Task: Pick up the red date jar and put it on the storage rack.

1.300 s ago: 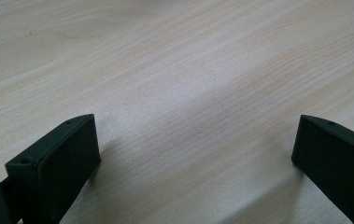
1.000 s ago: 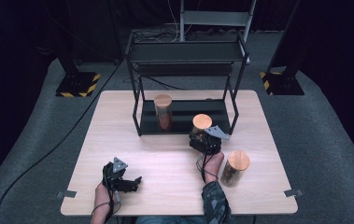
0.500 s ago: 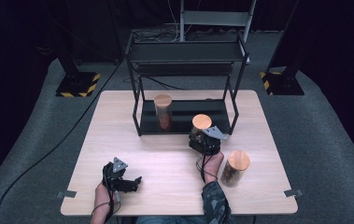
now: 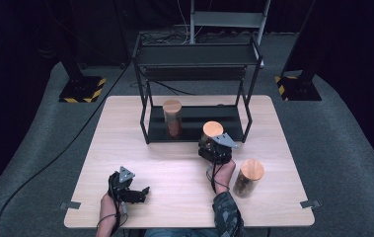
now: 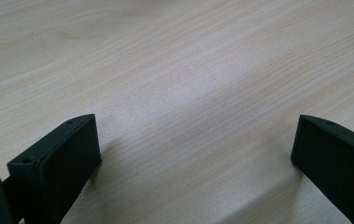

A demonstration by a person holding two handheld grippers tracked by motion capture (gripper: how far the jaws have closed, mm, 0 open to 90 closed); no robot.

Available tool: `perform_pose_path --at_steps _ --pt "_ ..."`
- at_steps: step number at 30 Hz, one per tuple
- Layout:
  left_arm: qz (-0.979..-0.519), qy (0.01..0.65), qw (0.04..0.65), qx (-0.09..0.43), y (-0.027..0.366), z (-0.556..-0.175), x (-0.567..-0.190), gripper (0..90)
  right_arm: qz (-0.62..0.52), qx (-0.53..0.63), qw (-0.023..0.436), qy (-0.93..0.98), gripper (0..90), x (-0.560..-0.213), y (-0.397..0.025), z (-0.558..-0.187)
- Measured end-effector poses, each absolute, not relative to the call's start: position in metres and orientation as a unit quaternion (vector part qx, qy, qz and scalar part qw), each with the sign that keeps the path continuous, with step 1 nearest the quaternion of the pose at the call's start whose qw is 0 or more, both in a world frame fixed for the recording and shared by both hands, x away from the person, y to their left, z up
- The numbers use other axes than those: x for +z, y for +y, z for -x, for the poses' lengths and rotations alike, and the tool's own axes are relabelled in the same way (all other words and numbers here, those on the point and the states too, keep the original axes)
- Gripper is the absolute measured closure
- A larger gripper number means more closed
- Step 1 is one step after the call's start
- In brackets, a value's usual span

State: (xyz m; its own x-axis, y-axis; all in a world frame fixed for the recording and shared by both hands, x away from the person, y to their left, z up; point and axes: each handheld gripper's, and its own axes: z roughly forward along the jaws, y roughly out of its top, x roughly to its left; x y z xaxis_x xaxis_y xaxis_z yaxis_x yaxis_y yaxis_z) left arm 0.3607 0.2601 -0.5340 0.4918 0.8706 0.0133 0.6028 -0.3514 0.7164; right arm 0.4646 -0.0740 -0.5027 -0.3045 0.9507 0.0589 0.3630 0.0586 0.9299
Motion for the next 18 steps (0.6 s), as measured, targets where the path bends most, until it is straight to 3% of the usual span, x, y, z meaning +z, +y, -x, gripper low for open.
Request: perform_pose_path --at_steps 18 --pt "-0.797 0.462 0.333 0.201 0.2601 -0.3607 -0.534 0.8 -0.49 0.465 0.318 0.665 24.4 -0.497 -0.0685 -0.464"
